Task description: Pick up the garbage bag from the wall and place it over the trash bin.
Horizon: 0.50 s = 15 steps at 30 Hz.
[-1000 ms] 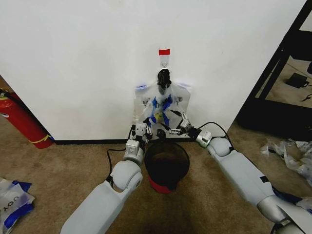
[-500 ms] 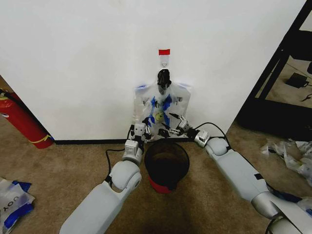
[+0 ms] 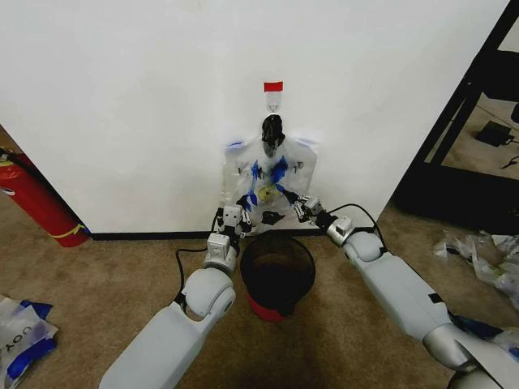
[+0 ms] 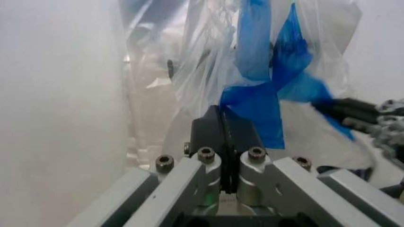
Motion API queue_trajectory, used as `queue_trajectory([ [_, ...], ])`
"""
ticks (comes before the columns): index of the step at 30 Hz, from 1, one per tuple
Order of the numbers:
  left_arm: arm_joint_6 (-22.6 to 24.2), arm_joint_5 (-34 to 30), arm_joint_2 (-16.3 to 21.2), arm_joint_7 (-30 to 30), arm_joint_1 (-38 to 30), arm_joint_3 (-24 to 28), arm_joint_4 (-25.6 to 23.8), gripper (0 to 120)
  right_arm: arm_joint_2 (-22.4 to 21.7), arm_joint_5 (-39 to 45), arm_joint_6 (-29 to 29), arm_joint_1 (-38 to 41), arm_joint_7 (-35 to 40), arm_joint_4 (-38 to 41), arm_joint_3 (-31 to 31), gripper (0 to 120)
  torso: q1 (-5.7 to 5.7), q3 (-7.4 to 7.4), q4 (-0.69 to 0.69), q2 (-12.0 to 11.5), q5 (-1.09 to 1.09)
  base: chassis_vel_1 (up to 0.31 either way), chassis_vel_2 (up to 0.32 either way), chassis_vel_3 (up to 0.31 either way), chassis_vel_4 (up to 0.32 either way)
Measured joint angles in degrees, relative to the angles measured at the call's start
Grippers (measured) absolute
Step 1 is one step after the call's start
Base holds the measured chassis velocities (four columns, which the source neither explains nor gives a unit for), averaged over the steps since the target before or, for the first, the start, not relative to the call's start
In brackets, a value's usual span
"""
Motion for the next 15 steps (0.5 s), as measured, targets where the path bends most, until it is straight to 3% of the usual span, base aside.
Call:
queue_trajectory([
  [5,-1.26,-0.19,0.21,0.57,1.32,-1.15,-2.45,0,-2.63,11.9,-0.44,-5.8,1.21,9.07,0.85,0,0.0,0.0,0.01,0.0,0.0,0.0,0.0,0.0,0.0],
  [9,-2.4,-1.26,0.47,1.22,3.06,-3.01,-5.92,0,-4.54,21.46,-0.48,-16.5,2.61,21.4,5.6,0,0.0,-0.01,-0.02,0.0,0.01,0.0,0.0,0.0,0.0],
  [15,-2.74,-1.67,0.46,1.65,6.01,-5.75,-9.14,0,-5.06,23.69,-0.09,-24.59,3.08,29.28,11.04,0,-0.01,-0.01,0.0,0.0,0.0,0.0,0.0,0.0,0.0],
])
